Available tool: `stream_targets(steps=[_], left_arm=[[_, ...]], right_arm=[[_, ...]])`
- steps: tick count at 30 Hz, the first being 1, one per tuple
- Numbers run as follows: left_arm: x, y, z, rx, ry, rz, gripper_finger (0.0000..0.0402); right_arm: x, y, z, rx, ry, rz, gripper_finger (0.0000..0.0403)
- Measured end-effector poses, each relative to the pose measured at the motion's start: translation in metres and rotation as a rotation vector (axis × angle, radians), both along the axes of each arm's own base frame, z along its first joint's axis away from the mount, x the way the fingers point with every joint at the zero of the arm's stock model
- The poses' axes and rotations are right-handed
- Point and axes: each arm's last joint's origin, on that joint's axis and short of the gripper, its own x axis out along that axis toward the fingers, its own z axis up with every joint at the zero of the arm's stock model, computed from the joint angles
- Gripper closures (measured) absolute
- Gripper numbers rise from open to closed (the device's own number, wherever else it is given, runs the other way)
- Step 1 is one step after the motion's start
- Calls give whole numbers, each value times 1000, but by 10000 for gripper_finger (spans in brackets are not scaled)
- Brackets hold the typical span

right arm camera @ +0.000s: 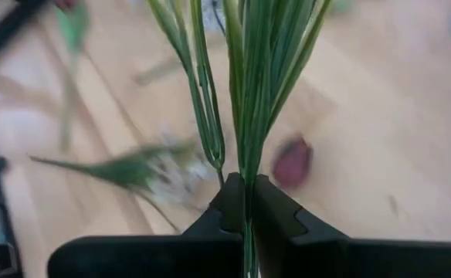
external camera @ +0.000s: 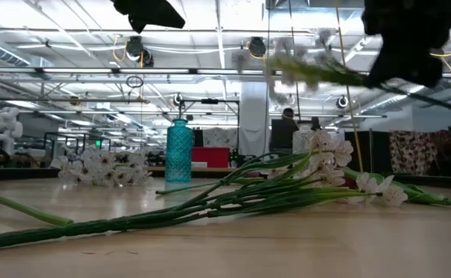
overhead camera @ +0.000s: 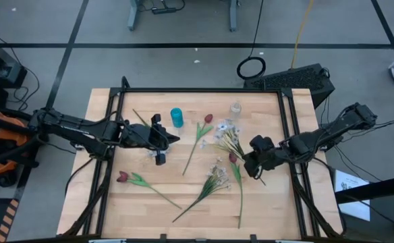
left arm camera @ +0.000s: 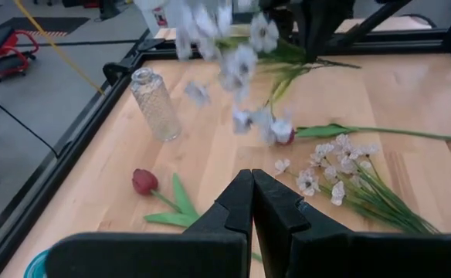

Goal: Sort flowers into vase by color
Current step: Put the right white flowers into the blue vase

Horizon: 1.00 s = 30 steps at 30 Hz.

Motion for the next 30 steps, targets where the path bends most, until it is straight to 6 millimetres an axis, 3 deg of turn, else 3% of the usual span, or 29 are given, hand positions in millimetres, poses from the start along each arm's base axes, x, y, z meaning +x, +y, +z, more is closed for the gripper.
stream_targets(steps=[8,16,24,30], left_arm=[[-3,1,8,-9,-61,0,389],[-2,0,15,-22,-128,-3,389],[3,-1,26,-40,-257,-10,383],[4,-2,32,-36,-315,-44,332]], right_arm=[[2,-3,54,-205,-235,70,402],[-4,-8,94,-414,-397,120,402],[6,-10,113,-622,-516,128,402],[21,-13,108,-695,-488,132,402]])
